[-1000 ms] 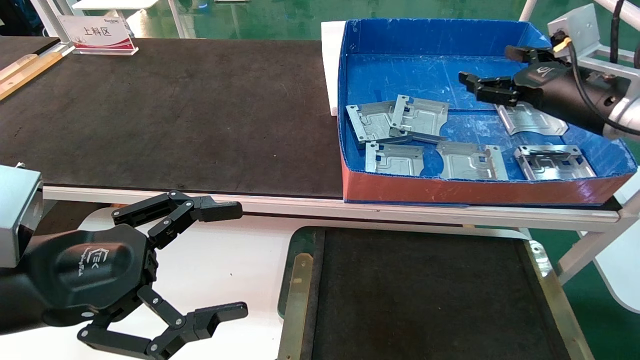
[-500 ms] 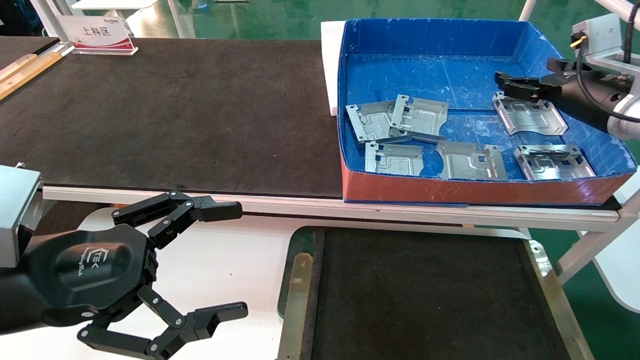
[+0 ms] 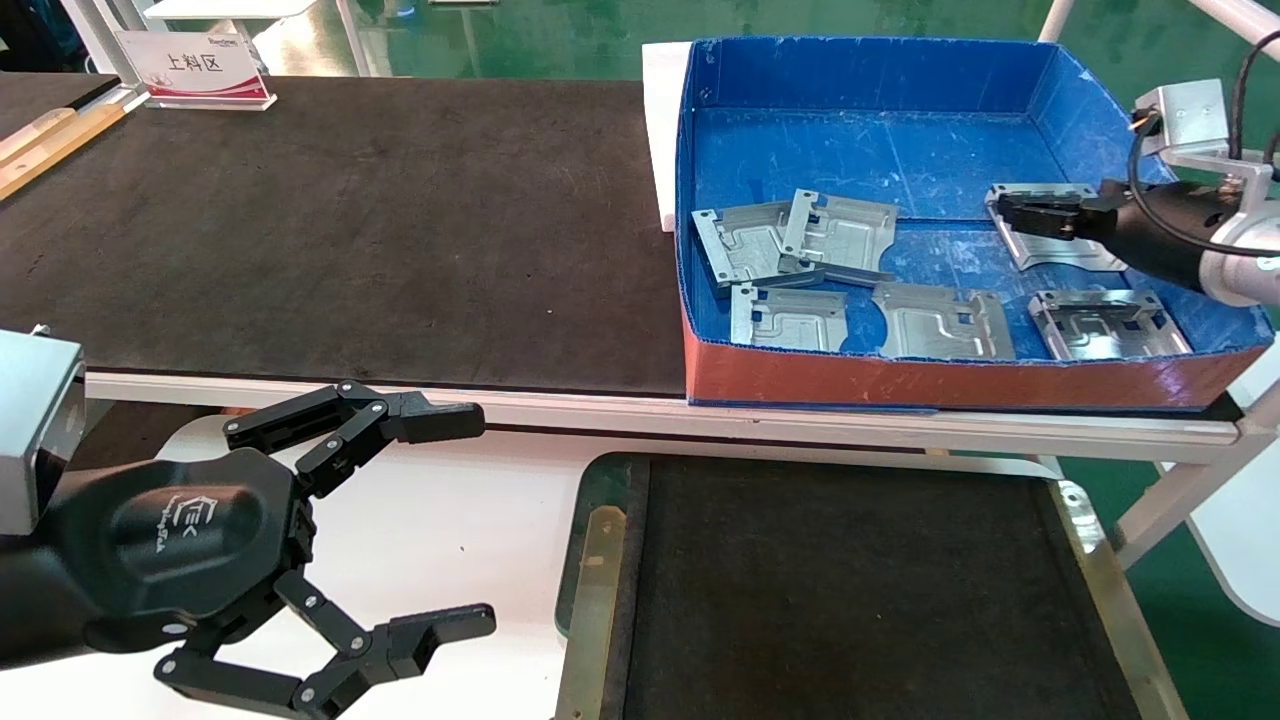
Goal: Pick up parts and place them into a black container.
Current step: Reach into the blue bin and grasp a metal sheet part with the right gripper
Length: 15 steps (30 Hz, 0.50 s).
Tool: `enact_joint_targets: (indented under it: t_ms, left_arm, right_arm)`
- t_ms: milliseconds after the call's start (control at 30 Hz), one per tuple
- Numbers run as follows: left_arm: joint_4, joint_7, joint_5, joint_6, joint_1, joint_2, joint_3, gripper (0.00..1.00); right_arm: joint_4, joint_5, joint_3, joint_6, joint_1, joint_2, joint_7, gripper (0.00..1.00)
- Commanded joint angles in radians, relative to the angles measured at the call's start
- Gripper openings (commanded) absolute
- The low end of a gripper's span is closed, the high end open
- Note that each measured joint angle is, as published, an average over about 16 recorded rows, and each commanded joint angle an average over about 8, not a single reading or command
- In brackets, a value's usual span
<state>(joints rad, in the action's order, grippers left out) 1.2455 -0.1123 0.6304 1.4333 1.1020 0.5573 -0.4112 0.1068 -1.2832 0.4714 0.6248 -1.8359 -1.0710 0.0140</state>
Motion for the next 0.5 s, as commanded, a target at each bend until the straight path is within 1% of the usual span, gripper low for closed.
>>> enact_joint_targets:
  t_ms: [33, 267, 500]
  left_arm:
    - [0.0, 0.0, 0.0, 0.0, 0.0, 0.0, 0.0, 1.0]
    - [0.0, 0.0, 0.0, 0.0, 0.0, 0.0, 0.0, 1.0]
    - [0.0, 0.0, 0.0, 0.0, 0.0, 0.0, 0.0, 1.0]
  right_arm:
    - [0.007, -0.02, 0.013, -0.013, -0.005, -0.007, 0.037, 1.0]
    - [-0.006, -0.066, 0.043, -0.01, -0.005, -0.016, 0.131, 1.0]
    - [-0.025, -0.114, 0.074, 0.006, 0.004, -0.019, 0.196, 1.0]
